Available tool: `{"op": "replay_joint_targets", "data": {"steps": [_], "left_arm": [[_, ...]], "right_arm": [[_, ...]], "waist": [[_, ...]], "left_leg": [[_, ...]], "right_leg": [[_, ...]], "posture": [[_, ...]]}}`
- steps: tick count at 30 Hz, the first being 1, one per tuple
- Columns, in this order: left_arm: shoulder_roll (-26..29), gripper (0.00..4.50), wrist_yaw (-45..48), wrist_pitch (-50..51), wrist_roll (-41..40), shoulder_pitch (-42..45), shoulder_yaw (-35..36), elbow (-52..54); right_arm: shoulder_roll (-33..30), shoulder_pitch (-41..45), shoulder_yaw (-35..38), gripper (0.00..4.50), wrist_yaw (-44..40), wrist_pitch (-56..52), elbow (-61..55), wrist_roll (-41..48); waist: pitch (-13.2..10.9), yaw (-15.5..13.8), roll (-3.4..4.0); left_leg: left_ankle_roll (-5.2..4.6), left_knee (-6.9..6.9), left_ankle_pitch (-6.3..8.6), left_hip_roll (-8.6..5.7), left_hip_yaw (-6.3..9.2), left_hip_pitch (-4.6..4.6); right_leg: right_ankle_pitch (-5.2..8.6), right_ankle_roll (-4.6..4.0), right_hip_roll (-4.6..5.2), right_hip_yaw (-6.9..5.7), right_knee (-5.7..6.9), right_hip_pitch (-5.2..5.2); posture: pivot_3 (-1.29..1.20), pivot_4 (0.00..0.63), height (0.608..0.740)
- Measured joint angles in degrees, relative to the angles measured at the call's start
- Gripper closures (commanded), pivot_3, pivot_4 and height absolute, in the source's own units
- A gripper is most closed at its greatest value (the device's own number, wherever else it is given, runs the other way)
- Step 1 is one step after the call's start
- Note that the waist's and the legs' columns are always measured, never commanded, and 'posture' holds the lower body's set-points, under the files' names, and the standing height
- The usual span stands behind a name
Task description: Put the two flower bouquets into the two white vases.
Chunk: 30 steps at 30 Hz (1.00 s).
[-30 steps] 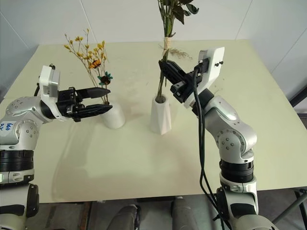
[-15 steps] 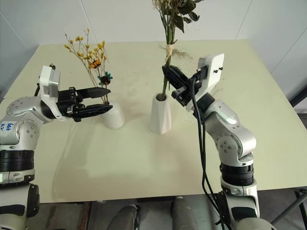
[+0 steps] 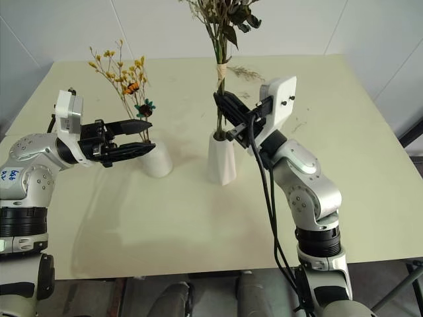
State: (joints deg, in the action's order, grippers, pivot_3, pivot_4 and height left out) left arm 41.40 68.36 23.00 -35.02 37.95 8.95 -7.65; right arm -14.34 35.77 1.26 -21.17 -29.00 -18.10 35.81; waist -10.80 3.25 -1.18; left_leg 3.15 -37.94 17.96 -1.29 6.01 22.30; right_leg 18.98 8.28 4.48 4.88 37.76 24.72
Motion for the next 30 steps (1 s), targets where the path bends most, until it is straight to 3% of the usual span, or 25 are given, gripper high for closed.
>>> {"op": "replay_joint_targets", "data": {"steps": [8, 22, 30], "left_arm": [[0.0, 1.5, -0.04, -0.01, 0.0, -0.05, 0.02, 0.01], [-0.15, 1.5, -0.03, -0.32, 0.0, -0.04, 0.02, 0.0], [0.23, 1.5, -0.36, -0.33, 0.0, -1.56, 0.8, 0.24]], "right_arm": [[0.61, -1.62, -0.41, 4.48, 0.09, 0.0, -1.39, -0.84], [0.54, -1.97, 0.29, 0.03, -0.07, 0.25, -1.89, -1.79], [-6.98, -8.01, 5.01, 0.03, -3.96, -2.57, -6.81, 3.09]], "waist": [[0.0, -0.02, 0.0], [0.0, -0.02, 0.0], [0.0, -0.12, 0.0]], "left_leg": [[0.0, 0.0, 0.0, 0.0, 0.0, 0.0], [0.01, 0.0, -0.01, -0.01, 0.0, -0.01], [-0.01, 0.03, 0.01, -0.01, 0.0, 0.0]], "right_leg": [[0.0, 0.0, 0.0, 0.0, 0.01, 0.0], [0.0, 0.0, 0.0, 0.0, 0.01, -0.01], [0.0, 0.0, 0.0, 0.0, -0.05, -0.03]], "posture": [[0.0, 0.15, 0.74], [0.0, 0.15, 0.74], [0.0, 0.15, 0.74]]}}
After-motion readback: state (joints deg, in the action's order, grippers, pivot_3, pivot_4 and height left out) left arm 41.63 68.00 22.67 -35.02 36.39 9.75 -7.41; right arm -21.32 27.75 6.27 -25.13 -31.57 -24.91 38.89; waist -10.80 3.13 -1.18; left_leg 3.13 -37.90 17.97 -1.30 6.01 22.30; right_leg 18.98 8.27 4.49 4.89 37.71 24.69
